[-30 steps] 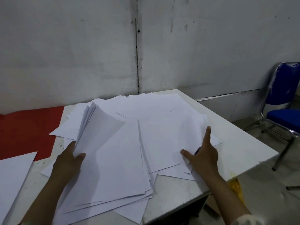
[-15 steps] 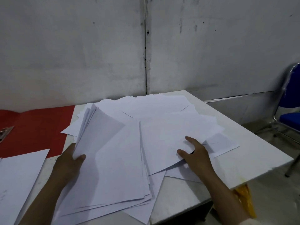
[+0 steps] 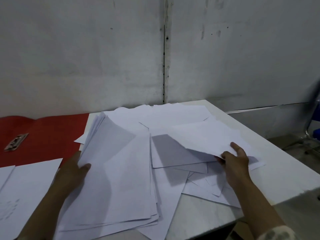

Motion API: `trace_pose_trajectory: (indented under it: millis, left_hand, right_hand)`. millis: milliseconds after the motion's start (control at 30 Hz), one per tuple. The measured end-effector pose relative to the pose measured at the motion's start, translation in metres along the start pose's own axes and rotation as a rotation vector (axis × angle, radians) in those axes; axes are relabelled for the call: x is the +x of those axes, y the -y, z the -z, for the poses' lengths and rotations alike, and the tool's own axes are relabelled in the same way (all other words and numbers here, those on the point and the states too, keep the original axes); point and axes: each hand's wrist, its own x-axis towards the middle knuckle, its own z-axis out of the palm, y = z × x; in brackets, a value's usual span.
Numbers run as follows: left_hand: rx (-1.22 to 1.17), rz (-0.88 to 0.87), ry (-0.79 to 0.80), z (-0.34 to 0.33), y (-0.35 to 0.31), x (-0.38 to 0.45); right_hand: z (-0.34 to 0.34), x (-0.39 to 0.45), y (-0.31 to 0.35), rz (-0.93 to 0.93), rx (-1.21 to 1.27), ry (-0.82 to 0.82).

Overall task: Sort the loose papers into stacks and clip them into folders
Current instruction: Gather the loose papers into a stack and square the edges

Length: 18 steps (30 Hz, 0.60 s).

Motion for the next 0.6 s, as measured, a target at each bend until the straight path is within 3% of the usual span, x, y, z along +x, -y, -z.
trace_pose_trajectory:
  millis: [300,600]
  left_hand:
    - [-0.152,0.072,0.2,-0.008,-0.011,-0.01]
    - [-0.19,0.078,0.274,-0.009,-0.009,-0.012]
  right_hand:
    - [-0.044,-0.029,-0.011,-0.037,-0.412,0.41]
    - [-0.099,-0.065,-0.02,0.178,-0.929,0.649]
